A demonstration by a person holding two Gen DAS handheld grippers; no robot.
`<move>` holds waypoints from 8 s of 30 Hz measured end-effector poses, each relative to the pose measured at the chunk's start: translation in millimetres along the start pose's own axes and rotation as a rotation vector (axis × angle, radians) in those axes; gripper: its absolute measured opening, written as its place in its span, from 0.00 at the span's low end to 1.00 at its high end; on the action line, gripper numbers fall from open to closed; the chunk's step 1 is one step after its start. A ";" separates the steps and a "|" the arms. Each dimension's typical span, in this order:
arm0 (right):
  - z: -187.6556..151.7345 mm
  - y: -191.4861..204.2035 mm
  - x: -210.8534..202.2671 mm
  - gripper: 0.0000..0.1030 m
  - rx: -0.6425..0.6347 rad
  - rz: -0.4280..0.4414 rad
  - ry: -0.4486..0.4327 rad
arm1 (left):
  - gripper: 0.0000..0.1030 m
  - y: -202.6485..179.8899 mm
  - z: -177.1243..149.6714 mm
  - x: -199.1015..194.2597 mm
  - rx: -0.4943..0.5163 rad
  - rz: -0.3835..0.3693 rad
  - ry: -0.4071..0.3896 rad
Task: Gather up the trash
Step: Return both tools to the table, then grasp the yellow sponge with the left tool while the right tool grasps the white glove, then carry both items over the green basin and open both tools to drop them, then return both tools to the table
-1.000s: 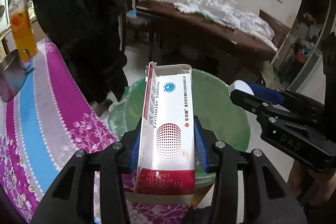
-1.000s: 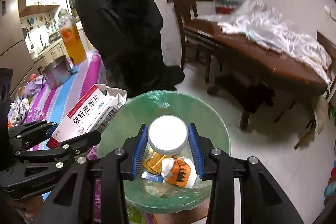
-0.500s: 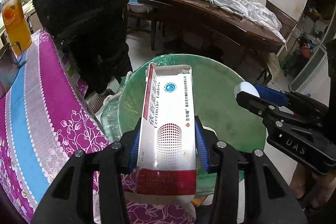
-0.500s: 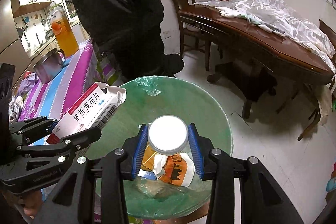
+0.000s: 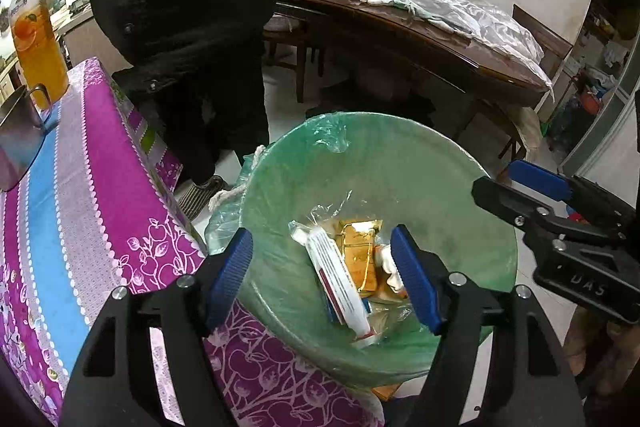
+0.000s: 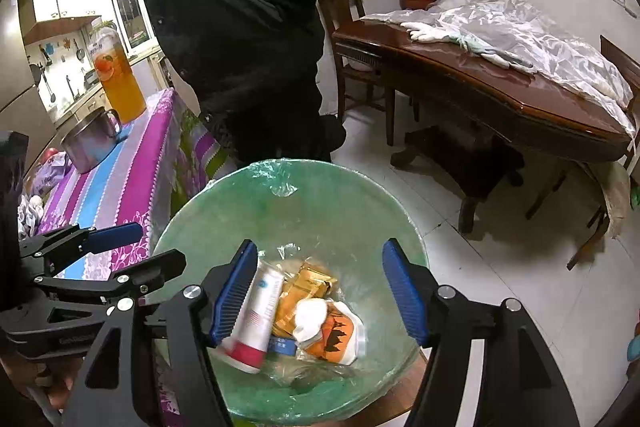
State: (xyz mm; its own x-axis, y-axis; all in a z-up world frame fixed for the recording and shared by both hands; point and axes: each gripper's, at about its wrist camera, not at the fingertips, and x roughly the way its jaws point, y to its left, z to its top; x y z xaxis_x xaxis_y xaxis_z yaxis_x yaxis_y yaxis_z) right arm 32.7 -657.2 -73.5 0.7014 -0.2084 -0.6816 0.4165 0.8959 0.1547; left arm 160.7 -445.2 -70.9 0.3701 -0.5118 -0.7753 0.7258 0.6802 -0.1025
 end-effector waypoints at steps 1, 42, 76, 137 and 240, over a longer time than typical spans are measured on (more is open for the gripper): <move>0.4 0.4 -2.1 0.64 -0.001 0.000 -0.006 | 0.66 0.7 -0.7 -1.3 0.000 0.000 -0.001; -78.6 407.2 -72.8 0.88 -0.475 0.585 -0.153 | 0.74 394.0 -257.3 -278.2 -0.449 0.562 -0.076; -98.5 627.6 59.8 0.41 -0.664 0.776 0.210 | 0.37 426.1 -268.0 -256.2 -0.502 0.393 -0.114; -6.6 269.0 -170.2 0.05 -0.348 0.362 -0.392 | 0.33 192.1 -122.5 -247.7 -0.126 0.160 -0.353; -41.3 308.9 -111.9 0.89 -0.344 0.484 -0.287 | 0.72 258.4 -147.6 -237.3 -0.201 0.427 -0.282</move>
State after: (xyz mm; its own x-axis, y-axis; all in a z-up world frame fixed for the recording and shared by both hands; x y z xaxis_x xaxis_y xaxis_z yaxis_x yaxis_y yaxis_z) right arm 58.9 -340.9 21.0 0.9093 0.1962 -0.3669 -0.1604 0.9790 0.1259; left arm 174.8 -70.5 -5.4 0.7688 -0.2703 -0.5796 0.3622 0.9309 0.0463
